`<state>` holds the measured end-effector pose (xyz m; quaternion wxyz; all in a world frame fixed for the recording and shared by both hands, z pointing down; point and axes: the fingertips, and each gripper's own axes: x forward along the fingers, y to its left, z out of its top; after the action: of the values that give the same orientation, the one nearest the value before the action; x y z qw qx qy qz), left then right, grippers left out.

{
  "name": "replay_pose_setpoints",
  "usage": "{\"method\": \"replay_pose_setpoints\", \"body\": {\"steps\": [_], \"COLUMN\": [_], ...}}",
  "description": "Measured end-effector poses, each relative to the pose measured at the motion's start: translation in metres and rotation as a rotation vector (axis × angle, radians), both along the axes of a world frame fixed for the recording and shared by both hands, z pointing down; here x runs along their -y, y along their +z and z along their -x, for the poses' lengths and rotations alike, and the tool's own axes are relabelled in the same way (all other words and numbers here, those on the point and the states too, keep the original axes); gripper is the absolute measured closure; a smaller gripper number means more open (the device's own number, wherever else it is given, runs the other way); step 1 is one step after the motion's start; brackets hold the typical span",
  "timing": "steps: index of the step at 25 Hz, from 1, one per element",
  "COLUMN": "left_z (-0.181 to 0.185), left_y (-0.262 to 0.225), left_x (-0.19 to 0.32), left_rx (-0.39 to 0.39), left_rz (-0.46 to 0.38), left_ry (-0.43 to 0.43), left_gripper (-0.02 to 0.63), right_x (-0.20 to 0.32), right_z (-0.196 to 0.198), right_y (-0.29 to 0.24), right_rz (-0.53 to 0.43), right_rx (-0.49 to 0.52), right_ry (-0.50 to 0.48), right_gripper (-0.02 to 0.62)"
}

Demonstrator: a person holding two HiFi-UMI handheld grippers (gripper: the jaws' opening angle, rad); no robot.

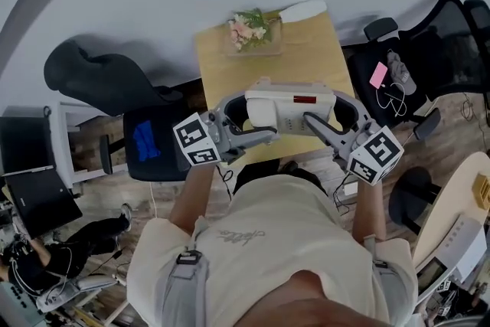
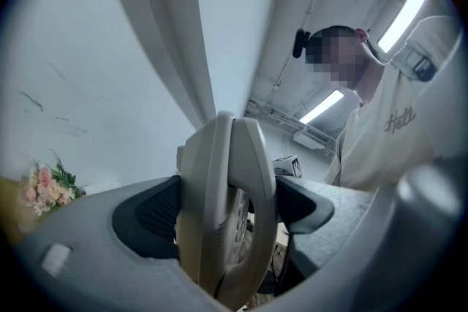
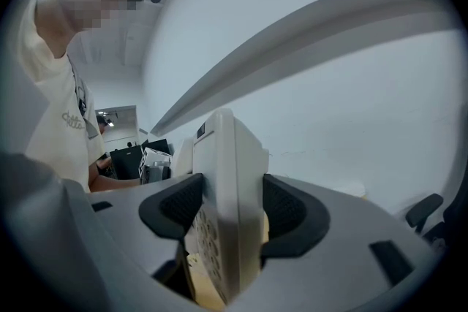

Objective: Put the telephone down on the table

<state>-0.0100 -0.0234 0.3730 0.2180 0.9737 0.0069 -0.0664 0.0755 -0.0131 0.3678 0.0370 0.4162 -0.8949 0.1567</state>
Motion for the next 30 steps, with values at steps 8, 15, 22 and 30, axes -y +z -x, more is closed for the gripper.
{"method": "replay_pose_setpoints", "body": {"steps": [8, 15, 22, 30], "left_z": [0.029, 0.053, 0.064, 0.068], "left_y": [-0.001, 0.004, 0.01, 0.015], "left_x": [0.051, 0.077, 0.079, 0.075], "left_rx": [-0.032, -0.045, -0.039, -0.004], "left_rz": [-0.001, -0.001, 0.017, 0.028], "left_ry": [-0.004, -0.026, -0.088, -0.221], "left_gripper": [0.215, 0.215, 0.215, 0.215], "right_x": [0.05, 0.078, 0.086, 0.094], "right_z": [0.028, 0.052, 0.062, 0.067], "right_y": [-0.002, 0.005, 0.011, 0.017], "right_rz": [0.018, 0.038, 0.058, 0.062], "right_rx": [-0.024, -0.033, -0.029, -0.014], "right_ry": [-0.008, -0.031, -0.093, -0.233], "right_gripper": [0.353, 0.353, 0.353, 0.353]}}
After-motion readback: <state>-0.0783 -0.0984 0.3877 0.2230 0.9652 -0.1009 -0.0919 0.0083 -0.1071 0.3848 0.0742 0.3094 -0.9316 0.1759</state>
